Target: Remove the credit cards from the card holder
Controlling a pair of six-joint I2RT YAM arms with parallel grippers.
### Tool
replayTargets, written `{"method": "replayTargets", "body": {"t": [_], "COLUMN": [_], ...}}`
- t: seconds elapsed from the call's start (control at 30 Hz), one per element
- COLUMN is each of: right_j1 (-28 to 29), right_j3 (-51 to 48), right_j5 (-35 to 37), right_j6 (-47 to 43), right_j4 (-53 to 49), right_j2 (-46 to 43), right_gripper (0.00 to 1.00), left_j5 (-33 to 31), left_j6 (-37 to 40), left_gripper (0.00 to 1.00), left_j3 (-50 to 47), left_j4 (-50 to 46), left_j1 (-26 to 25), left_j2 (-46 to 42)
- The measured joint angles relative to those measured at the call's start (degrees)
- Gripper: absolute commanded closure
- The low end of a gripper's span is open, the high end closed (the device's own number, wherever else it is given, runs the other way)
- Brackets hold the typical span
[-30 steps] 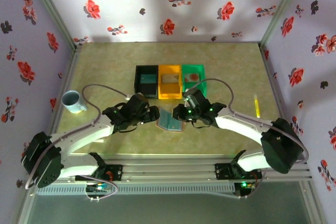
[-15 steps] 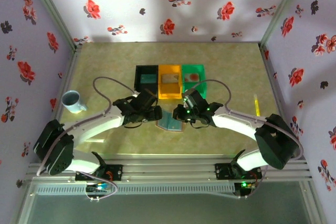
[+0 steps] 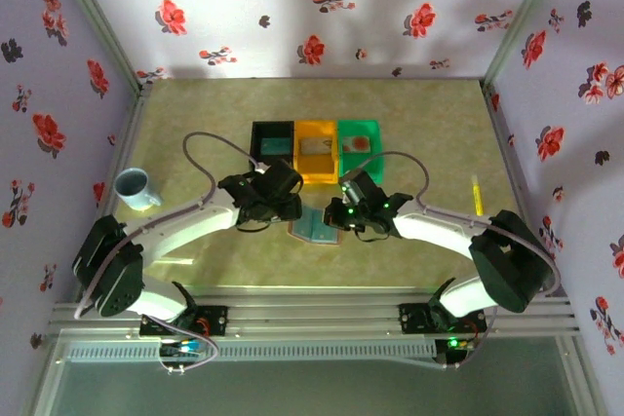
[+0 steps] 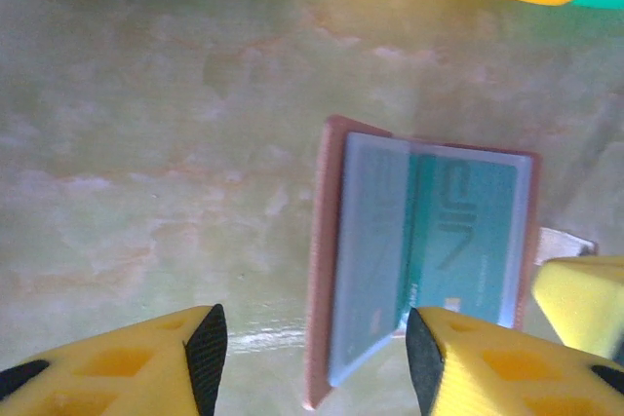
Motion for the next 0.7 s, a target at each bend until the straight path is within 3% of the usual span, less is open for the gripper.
{"method": "replayTargets", "body": {"t": [0.1,0.23,0.7], "right_j1": [0.00,0.00,0.00], "right_j3": [-0.61,-1.16,-3.76], "right_j5": [0.35,0.59,0.98], "right_j6": [0.00,0.00,0.07], "right_j4": [0.31,0.57,2.56], "right_j2": [0.02,0.02,-0.13], "right_gripper": [0.94,0.95,0.91], "left_j5": [-0.13,-0.15,0.39], "left_j6": [-0.09,-0.66,-2.86], "left_gripper": [0.50,0.60,0.72], "left_j3": [0.68,1.77,0.98], "left_j4": [0.04,0.37,5.64], "left_j1": [-1.36,-2.45,-2.86], "left_j2": [0.31,2.27,8.20]}}
